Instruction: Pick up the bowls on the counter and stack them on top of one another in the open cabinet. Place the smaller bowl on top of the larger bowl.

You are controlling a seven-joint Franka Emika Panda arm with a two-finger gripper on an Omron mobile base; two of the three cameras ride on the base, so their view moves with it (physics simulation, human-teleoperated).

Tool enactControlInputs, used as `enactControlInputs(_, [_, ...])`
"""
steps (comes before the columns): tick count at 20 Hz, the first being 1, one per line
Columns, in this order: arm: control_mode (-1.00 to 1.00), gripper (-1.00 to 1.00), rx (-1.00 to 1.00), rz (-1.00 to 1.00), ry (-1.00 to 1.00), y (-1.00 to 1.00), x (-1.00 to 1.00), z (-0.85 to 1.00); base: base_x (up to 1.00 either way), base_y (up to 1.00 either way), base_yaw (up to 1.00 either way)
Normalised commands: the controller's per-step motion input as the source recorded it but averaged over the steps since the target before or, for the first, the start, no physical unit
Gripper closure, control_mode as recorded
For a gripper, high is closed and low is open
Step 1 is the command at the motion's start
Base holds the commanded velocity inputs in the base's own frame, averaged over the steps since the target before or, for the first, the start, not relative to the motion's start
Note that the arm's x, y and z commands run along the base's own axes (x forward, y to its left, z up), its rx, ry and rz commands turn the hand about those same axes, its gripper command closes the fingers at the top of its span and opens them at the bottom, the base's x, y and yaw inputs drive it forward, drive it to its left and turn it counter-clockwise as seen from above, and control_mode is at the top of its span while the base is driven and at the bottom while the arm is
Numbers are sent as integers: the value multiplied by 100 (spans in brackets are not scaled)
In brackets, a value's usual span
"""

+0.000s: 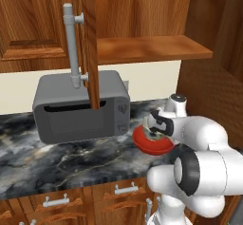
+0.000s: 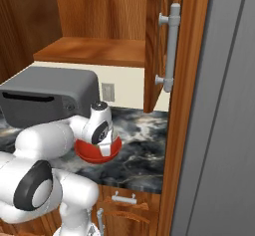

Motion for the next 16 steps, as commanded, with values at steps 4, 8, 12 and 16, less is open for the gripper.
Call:
enactControlInputs(4, [-100, 100, -1, 6, 0, 54, -61, 0, 0, 0, 0])
enactControlInputs(8, [-100, 100, 0, 4, 0, 31, -56, -3, 0, 0, 0])
enactControlInputs(12, [-100, 100, 0, 1, 1, 1, -5, -13, 0, 0, 0])
enactControlInputs(16, [-100, 100, 0, 0, 0, -26, 13, 0, 0, 0, 0])
